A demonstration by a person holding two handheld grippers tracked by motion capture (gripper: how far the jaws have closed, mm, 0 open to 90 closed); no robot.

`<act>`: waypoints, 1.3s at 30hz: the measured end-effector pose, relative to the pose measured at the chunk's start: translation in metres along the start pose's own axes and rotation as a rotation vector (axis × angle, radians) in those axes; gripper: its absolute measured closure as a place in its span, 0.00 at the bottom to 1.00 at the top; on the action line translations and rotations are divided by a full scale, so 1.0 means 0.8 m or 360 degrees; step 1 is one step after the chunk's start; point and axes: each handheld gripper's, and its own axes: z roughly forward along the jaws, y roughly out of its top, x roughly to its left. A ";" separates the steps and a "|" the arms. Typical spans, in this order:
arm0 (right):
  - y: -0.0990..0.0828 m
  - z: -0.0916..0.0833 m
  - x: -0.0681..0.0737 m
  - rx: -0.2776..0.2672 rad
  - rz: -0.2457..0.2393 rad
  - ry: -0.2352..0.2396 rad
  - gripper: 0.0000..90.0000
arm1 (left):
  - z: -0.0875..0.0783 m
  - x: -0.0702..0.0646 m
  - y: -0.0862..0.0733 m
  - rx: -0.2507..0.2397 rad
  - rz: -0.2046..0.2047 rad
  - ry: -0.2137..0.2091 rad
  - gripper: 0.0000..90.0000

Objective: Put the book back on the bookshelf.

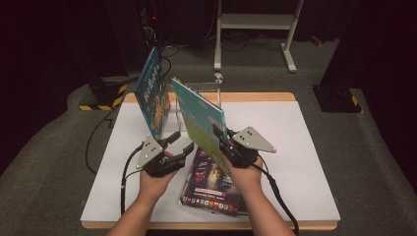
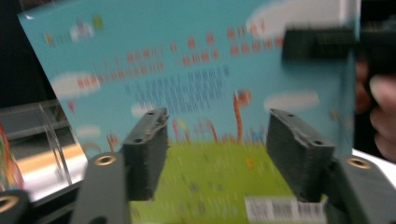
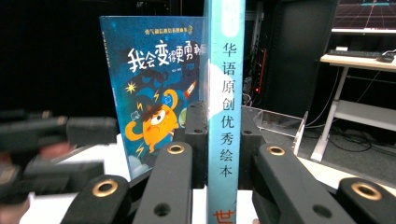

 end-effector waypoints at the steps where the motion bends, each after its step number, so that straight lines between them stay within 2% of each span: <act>1: 0.000 0.000 0.001 0.0000 0.0001 -0.0002 0.89 | 0.008 0.000 0.004 -0.0009 0.0019 0.0016 0.47; 3: 0.000 0.000 0.001 -0.0002 0.0002 -0.0003 0.89 | 0.021 0.002 0.009 0.0012 0.0047 0.0055 0.50; 4: -0.001 0.000 0.001 -0.0003 0.0002 -0.0002 0.89 | 0.026 0.003 0.013 0.0015 0.0038 0.0067 0.50; 7: -0.001 0.000 0.000 -0.0005 0.0003 -0.0004 0.89 | 0.033 -0.001 0.025 -0.0013 -0.0043 0.0035 0.46; 10: -0.002 -0.001 0.001 -0.0014 0.0001 0.0004 0.89 | 0.035 -0.007 0.029 -0.0024 -0.0010 0.0020 0.45; 15: -0.008 -0.002 0.001 -0.0009 -0.0002 0.0009 0.86 | 0.041 -0.005 0.017 0.0022 -0.0012 0.0043 0.45; 18: -0.016 -0.004 -0.003 0.0021 0.0024 -0.0002 0.79 | 0.045 -0.002 0.011 0.0043 -0.0037 0.0054 0.45; 22: -0.031 -0.014 -0.005 0.0066 0.0055 0.0041 0.68 | 0.047 -0.003 0.009 0.0047 -0.0043 0.0050 0.45; 24: -0.043 -0.019 -0.003 0.0101 0.0058 0.0048 0.67 | 0.047 -0.004 0.008 0.0047 -0.0046 0.0038 0.45; 26: -0.055 -0.025 0.000 0.0122 0.0057 0.0061 0.70 | 0.047 -0.006 0.009 0.0043 -0.0045 0.0030 0.45; 27: -0.062 -0.028 0.001 0.0134 0.0056 0.0067 0.75 | 0.047 -0.007 0.009 0.0039 -0.0048 0.0029 0.45; 28: -0.069 -0.031 0.004 0.0145 0.0046 0.0083 0.85 | 0.046 -0.007 0.009 0.0038 -0.0047 0.0023 0.45; 29: -0.074 -0.033 0.007 0.0129 0.0036 0.0075 0.87 | 0.046 -0.007 0.009 0.0030 -0.0053 0.0023 0.45; 31: -0.078 -0.036 0.013 0.0119 -0.0020 0.0043 0.88 | 0.045 -0.007 0.010 0.0031 -0.0051 0.0036 0.47; 33: -0.080 -0.037 0.019 0.0117 -0.0054 0.0027 0.90 | 0.045 -0.008 0.009 0.0039 -0.0055 0.0021 0.47; 39: -0.081 -0.037 0.025 0.0107 -0.0055 -0.0028 0.90 | 0.035 -0.029 0.011 0.0047 -0.0061 -0.0091 0.40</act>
